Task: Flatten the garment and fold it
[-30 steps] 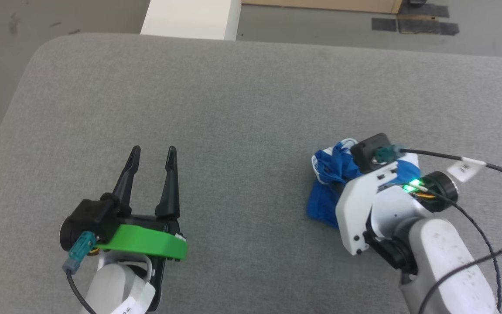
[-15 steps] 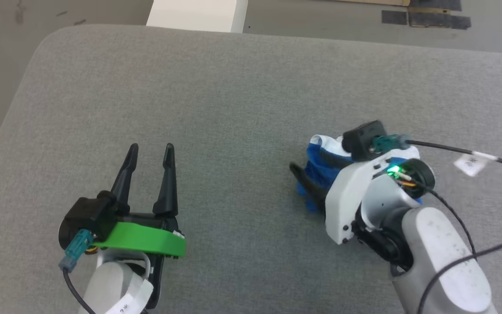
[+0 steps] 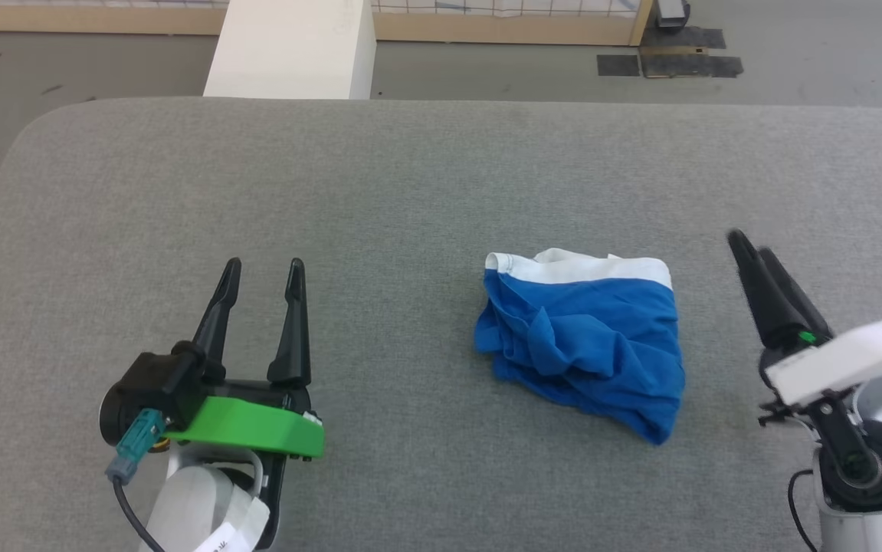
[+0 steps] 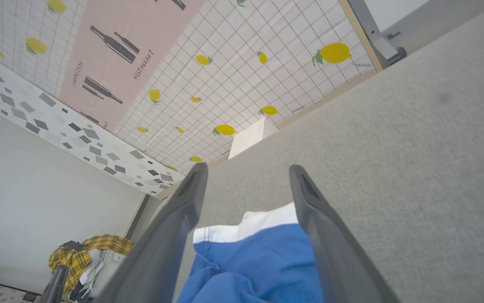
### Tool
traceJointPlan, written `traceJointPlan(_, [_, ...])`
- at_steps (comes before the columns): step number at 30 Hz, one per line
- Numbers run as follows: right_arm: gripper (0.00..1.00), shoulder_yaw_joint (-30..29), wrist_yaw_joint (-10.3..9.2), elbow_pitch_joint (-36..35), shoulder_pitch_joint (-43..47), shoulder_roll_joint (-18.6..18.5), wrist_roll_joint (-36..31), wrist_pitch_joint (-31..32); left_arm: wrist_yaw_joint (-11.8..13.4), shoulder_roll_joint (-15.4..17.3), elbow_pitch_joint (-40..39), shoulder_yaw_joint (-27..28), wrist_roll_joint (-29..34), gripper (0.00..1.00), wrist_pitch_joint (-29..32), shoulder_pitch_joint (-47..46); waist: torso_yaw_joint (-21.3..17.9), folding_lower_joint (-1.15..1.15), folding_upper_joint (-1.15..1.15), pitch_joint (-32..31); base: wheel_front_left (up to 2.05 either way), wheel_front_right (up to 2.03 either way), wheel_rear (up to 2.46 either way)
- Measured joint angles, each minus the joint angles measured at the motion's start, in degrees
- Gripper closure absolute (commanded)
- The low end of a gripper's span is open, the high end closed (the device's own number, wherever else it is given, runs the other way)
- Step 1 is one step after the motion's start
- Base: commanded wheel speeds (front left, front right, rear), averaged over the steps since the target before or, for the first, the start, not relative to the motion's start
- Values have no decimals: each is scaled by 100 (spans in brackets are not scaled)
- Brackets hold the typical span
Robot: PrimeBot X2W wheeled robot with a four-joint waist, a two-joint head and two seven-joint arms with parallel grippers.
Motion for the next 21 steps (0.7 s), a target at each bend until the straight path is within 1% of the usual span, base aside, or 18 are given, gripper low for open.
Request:
traceJointPlan(2, [0, -212, 0, 422, 7, -4, 525, 103, 0, 0, 1, -8, 30, 0, 0, 1, -43, 0, 0, -16, 0, 0, 0])
traceJointPlan(5, [0, -382, -1, 1085, -1, -4, 1230, 466, -1, -1, 1, -20, 35, 0, 0, 1, -71, 0, 0, -2, 0, 0, 0])
traceJointPlan(7, [0, -415, -1, 1501, -45, -5, 1590, 815, -4, -1, 3, -21, 37, 0, 0, 1, -74, 0, 0, 23, 0, 0, 0])
traceJointPlan(9, [0, -390, -1, 1814, -164, -2, 1790, 1115, -8, -1, 4, -23, 42, 0, 0, 2, -72, 0, 0, 42, 0, 0, 0])
traceJointPlan(13, [0, -404, 0, 2464, -552, 1, 1949, 1563, -10, -1, 12, -31, 42, 0, 0, 2, -43, 0, 0, 72, 0, 0, 0])
traceJointPlan(15, [0, -422, -1, 2811, -745, 2, 1927, 1728, -33, -1, 18, -48, 42, 0, 0, 1, -15, 0, 0, 83, 0, 0, 0])
traceJointPlan(17, [0, -427, -1, 3153, -955, -15, 1802, 1889, -51, -1, 26, -86, 41, 0, 1, 0, 29, 0, 0, 99, 0, 0, 0])
traceJointPlan(21, [0, -359, -1, 3521, -1247, -68, 1434, 2129, -52, -1, 51, -149, 24, 0, 0, -2, 132, 0, 0, 124, 0, 0, 0])
